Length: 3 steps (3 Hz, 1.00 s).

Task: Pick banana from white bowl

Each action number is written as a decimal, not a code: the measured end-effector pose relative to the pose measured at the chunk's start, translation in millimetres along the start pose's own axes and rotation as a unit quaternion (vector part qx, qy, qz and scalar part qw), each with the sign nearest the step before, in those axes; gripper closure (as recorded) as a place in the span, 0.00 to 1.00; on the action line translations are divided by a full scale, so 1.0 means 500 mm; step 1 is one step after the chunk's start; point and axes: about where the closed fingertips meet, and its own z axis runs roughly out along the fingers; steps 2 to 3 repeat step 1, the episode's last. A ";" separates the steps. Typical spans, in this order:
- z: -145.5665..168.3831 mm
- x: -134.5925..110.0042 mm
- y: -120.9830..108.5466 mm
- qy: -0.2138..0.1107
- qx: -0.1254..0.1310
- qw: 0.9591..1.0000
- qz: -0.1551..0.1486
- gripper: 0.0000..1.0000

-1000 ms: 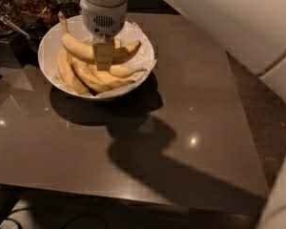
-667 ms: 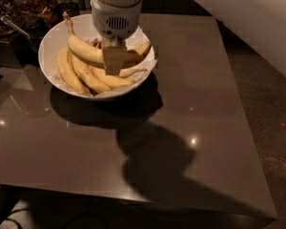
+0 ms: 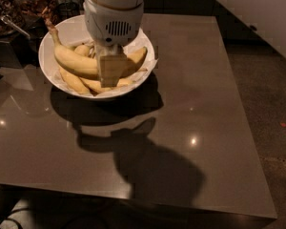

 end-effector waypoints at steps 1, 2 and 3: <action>-0.002 -0.003 -0.002 -0.002 0.004 1.000 -0.001 1.00; -0.002 -0.003 -0.002 -0.002 0.004 1.000 -0.001 1.00; -0.002 -0.003 -0.002 -0.002 0.004 1.000 -0.001 1.00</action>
Offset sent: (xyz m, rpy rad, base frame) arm 0.0000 0.0000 0.0000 0.0000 0.0000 0.0000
